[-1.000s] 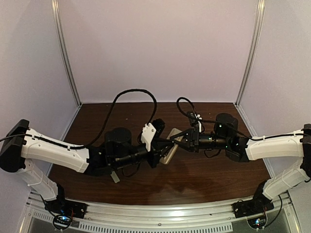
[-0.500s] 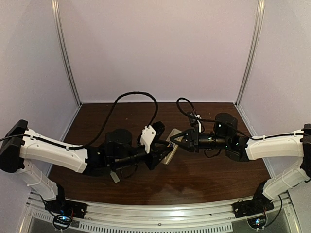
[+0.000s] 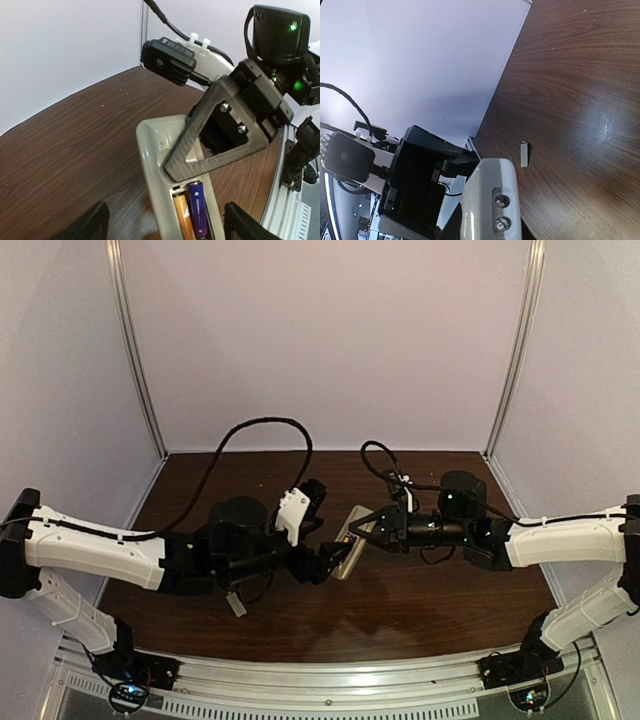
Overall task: Load the batteries into the remote control
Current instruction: Place the battery in the battery compartment, then load the battery into the battery compartment.
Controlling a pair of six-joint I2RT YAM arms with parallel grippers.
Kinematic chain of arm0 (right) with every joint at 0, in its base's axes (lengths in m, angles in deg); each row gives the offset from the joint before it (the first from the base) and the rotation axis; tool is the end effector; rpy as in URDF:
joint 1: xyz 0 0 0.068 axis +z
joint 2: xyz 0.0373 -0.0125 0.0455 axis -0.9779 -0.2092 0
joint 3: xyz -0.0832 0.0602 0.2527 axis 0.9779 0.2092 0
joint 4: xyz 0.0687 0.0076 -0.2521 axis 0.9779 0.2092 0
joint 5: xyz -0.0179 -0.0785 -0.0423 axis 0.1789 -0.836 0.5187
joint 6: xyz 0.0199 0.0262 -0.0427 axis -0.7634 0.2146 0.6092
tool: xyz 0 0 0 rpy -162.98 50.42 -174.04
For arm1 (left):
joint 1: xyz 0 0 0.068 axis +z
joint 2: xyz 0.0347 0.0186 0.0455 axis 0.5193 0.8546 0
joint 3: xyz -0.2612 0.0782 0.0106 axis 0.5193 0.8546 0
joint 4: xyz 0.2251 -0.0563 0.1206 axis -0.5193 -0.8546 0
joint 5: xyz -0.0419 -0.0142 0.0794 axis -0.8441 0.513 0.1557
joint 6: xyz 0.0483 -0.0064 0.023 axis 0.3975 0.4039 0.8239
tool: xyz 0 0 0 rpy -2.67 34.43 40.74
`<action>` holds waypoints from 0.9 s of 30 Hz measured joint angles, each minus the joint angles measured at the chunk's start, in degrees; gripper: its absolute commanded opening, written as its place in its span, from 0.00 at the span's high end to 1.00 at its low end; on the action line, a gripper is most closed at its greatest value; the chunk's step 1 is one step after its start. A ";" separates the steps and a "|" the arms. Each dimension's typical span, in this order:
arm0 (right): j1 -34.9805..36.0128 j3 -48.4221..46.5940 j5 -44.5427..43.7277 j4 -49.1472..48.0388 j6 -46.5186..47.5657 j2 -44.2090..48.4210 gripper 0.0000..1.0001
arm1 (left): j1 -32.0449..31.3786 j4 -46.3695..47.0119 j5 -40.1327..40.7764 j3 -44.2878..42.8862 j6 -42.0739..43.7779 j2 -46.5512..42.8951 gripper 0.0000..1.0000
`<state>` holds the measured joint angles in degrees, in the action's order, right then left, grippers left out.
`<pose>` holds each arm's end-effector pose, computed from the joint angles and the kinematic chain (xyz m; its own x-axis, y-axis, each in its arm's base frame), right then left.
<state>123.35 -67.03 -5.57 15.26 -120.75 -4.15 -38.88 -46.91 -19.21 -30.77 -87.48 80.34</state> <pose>0.1874 0.2219 0.2427 -0.9088 0.0167 -0.4170 -0.4081 0.1727 0.8964 0.1189 -0.3039 0.2560 -0.3337 0.0746 -0.9397 0.7665 0.6018 -0.2244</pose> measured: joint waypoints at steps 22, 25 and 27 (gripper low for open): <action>0.15 -4.11 -0.70 9.20 8.35 0.00 1.00 | 9.97 -12.09 -18.62 -2.93 -25.88 -2.91 0.03; 0.15 -4.11 -0.72 9.33 8.59 0.00 1.00 | 9.97 -12.13 -20.65 -3.30 -27.32 -1.57 0.03; 0.17 -4.13 -0.72 9.40 8.66 0.00 1.00 | 9.99 -12.17 -21.84 -3.30 -28.26 -1.05 0.03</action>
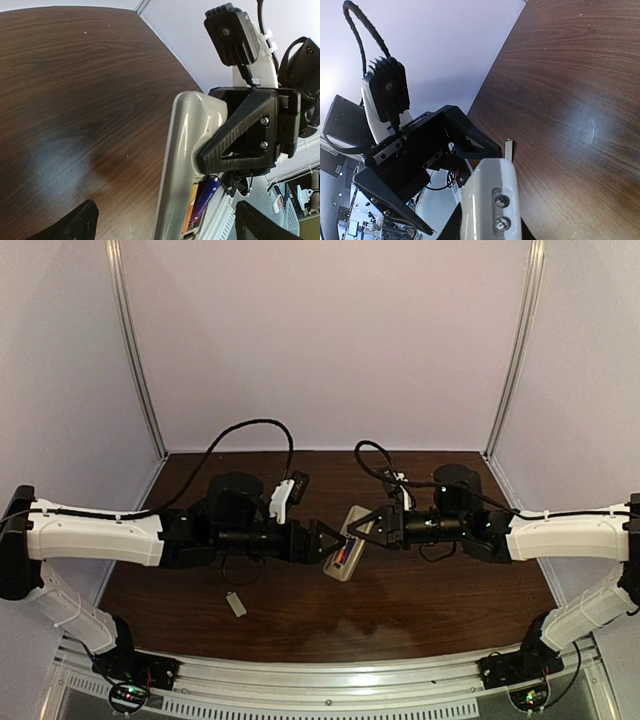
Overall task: Load the batteries into the remote control
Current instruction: Load the battery into the battery compartment.
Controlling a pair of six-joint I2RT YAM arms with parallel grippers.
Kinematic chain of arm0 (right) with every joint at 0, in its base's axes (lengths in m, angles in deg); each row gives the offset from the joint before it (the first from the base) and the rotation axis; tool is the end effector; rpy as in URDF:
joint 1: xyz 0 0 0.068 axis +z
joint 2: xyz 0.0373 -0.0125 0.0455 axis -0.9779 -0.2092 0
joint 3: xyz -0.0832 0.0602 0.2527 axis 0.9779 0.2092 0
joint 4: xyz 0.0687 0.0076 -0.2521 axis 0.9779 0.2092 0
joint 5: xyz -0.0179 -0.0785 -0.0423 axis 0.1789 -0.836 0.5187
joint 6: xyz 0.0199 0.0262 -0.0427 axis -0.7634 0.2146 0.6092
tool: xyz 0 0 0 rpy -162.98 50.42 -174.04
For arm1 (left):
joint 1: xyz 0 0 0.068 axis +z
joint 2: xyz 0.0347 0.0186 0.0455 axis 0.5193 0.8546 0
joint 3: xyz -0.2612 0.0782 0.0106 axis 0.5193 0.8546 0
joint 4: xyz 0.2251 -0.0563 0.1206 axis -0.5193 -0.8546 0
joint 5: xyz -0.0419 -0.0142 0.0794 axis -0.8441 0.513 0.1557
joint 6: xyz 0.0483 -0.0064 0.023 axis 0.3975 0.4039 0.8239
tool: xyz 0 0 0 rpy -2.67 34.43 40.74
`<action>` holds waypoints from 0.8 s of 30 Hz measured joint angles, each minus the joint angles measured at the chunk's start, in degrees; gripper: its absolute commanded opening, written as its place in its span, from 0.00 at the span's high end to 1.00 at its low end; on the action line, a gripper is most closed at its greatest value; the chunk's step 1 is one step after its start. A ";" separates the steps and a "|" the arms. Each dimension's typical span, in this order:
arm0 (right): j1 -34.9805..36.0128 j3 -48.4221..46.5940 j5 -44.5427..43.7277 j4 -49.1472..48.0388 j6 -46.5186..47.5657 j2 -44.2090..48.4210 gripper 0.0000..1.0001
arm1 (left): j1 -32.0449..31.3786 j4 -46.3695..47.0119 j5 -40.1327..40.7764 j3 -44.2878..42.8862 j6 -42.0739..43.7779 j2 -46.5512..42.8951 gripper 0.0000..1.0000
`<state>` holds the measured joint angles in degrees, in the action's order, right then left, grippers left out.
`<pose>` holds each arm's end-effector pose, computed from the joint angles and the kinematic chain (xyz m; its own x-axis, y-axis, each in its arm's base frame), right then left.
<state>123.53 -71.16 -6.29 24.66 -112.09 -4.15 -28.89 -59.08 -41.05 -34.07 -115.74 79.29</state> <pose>0.1906 0.2260 0.2502 -0.8696 -0.0369 -0.4924 -0.4865 0.2344 0.8416 0.1568 -0.2829 0.2592 -0.7947 -0.0374 -0.6058 0.5037 0.5162 -0.6927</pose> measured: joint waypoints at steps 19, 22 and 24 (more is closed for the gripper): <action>1.11 -0.85 -0.02 1.46 1.40 0.00 1.00 | 1.03 0.46 -4.07 -1.60 -5.68 2.51 0.03; 1.31 -1.01 -0.17 1.75 1.53 0.00 1.00 | 1.11 1.14 -4.59 -1.97 -6.25 3.28 0.03; 1.40 -1.22 -0.20 1.92 1.60 0.00 1.00 | 1.22 1.62 -4.94 -1.97 -6.60 3.67 0.03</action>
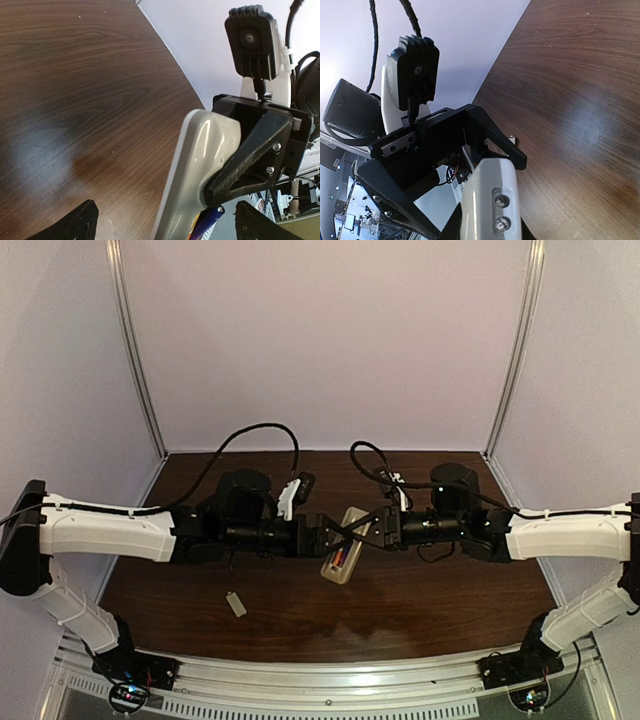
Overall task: Load the batteries into the remote control
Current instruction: Load the battery into the battery compartment.
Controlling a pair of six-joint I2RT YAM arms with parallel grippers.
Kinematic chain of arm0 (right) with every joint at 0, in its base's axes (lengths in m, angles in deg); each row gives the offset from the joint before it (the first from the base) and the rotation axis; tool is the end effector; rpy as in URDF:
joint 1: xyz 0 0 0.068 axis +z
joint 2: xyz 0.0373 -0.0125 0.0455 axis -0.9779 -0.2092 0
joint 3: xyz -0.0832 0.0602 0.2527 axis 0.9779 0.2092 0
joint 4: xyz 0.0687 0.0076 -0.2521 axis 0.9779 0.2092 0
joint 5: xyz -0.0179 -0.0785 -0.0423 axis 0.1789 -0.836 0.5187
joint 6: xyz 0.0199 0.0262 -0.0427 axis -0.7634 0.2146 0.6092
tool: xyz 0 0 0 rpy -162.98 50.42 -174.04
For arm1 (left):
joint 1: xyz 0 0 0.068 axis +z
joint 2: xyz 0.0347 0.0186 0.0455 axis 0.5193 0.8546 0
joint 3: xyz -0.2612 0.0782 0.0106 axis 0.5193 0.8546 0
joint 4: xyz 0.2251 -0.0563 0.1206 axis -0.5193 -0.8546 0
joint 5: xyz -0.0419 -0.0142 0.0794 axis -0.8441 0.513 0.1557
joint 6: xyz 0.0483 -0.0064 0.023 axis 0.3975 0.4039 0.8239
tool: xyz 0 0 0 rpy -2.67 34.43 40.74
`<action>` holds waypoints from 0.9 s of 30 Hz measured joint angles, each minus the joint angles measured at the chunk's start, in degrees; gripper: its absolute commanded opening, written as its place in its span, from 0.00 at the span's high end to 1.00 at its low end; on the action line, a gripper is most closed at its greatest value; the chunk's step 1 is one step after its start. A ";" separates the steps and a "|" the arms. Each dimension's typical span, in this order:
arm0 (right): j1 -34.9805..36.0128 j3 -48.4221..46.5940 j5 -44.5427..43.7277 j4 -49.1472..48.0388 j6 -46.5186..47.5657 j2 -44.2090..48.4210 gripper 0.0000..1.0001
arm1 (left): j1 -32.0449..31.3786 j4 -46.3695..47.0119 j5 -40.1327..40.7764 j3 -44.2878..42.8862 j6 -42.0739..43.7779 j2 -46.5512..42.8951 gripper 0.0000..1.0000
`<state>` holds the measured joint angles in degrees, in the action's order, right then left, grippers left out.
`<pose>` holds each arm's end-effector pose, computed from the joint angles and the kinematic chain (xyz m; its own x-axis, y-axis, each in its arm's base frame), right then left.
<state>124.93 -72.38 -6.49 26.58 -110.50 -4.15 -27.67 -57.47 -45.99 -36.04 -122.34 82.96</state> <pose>0.1862 0.2318 0.2540 -0.8585 -0.0664 -0.5084 -0.5090 0.2304 0.8294 0.1674 -0.2931 0.2540 -0.8671 -0.0549 -0.4951 0.4142 0.4724 -0.7780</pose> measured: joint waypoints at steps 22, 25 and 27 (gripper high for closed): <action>0.24 -0.48 -0.57 0.50 0.04 0.04 1.00 | 0.42 1.57 -1.18 0.28 -3.02 0.90 0.18; 0.24 -0.48 -0.61 0.79 0.04 0.24 1.00 | 0.42 2.29 -1.55 0.61 -3.32 0.98 0.20; 0.24 -0.48 -0.63 0.79 0.04 0.31 1.00 | 0.42 2.75 -1.70 0.79 -3.48 0.98 0.20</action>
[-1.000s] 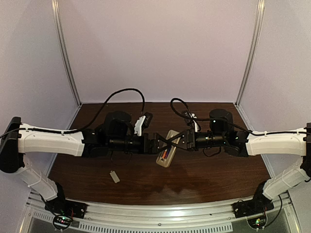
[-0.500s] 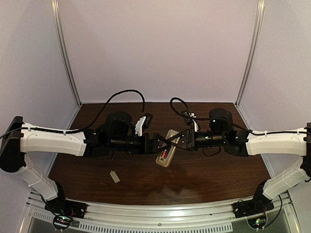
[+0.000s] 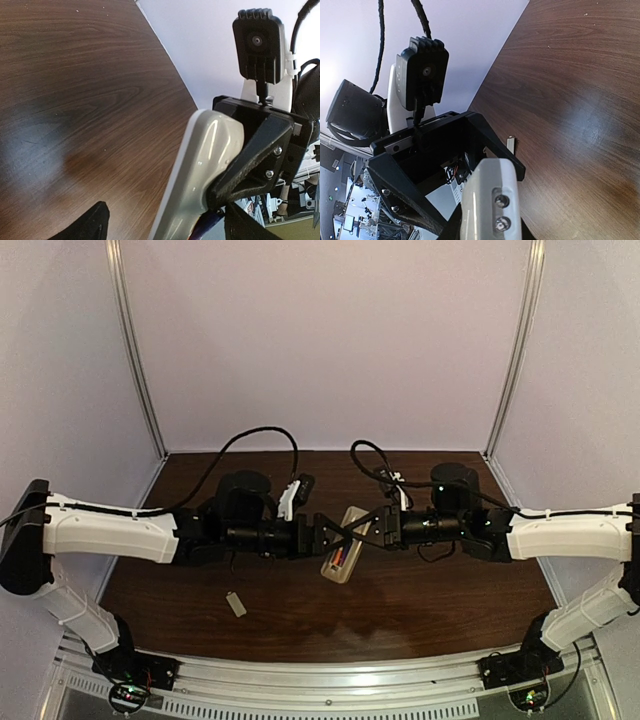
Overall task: Load the batteries into the remote control
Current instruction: Load the battery into the battery compartment.
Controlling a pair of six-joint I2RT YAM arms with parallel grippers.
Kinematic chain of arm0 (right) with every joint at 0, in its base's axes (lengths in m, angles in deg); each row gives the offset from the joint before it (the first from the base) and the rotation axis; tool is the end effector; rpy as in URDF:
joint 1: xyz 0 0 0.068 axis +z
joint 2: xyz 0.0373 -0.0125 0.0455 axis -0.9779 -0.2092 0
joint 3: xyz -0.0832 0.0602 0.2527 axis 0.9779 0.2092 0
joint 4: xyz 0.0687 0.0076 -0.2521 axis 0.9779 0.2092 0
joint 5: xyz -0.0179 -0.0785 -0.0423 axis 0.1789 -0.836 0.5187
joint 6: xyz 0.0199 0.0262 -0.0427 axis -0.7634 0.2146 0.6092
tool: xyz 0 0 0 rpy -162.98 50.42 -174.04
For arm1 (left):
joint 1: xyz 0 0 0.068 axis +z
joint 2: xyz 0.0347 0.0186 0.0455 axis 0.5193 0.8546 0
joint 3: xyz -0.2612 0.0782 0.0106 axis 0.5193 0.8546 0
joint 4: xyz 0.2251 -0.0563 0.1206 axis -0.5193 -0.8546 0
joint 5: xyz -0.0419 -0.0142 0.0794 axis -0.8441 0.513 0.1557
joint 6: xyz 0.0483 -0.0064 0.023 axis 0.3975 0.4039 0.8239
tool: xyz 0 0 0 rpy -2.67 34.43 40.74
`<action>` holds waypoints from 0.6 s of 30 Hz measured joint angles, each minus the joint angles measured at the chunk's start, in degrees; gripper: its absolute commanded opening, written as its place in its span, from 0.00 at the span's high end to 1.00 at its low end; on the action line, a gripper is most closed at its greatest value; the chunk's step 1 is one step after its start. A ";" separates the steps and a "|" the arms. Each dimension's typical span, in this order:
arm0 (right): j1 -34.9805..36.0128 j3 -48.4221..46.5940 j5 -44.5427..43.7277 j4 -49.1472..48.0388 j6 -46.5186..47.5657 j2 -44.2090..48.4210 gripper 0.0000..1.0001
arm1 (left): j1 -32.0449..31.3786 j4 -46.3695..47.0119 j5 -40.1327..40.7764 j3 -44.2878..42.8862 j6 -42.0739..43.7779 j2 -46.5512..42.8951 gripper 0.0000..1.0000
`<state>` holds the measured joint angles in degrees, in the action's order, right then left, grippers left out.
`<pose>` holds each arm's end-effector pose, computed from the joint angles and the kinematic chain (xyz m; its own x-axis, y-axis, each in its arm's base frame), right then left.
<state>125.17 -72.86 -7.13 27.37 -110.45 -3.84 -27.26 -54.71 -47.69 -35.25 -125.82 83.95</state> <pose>0.1855 0.2323 0.2569 -0.8573 -0.0622 -0.5111 -0.5102 0.2355 0.8272 0.1699 -0.2945 0.2488 -0.8927 -0.0747 -0.4444 0.3693 0.4441 -0.8163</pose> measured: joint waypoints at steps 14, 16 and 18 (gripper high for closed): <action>-0.09 0.00 -0.31 0.59 1.09 0.98 1.00 | 0.00 4.92 -2.36 1.46 -2.97 1.22 0.25; -0.09 0.00 -0.31 0.57 1.09 0.98 1.00 | 0.00 5.29 -2.86 1.46 -3.32 1.77 0.26; -0.09 0.00 -0.28 0.57 1.14 0.98 1.00 | 0.00 5.64 -3.17 1.49 -3.69 2.21 0.28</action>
<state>125.08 -72.86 -7.41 27.93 -109.32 -2.86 -27.26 -49.07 -50.86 -33.76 -129.51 86.16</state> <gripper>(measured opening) 0.226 0.739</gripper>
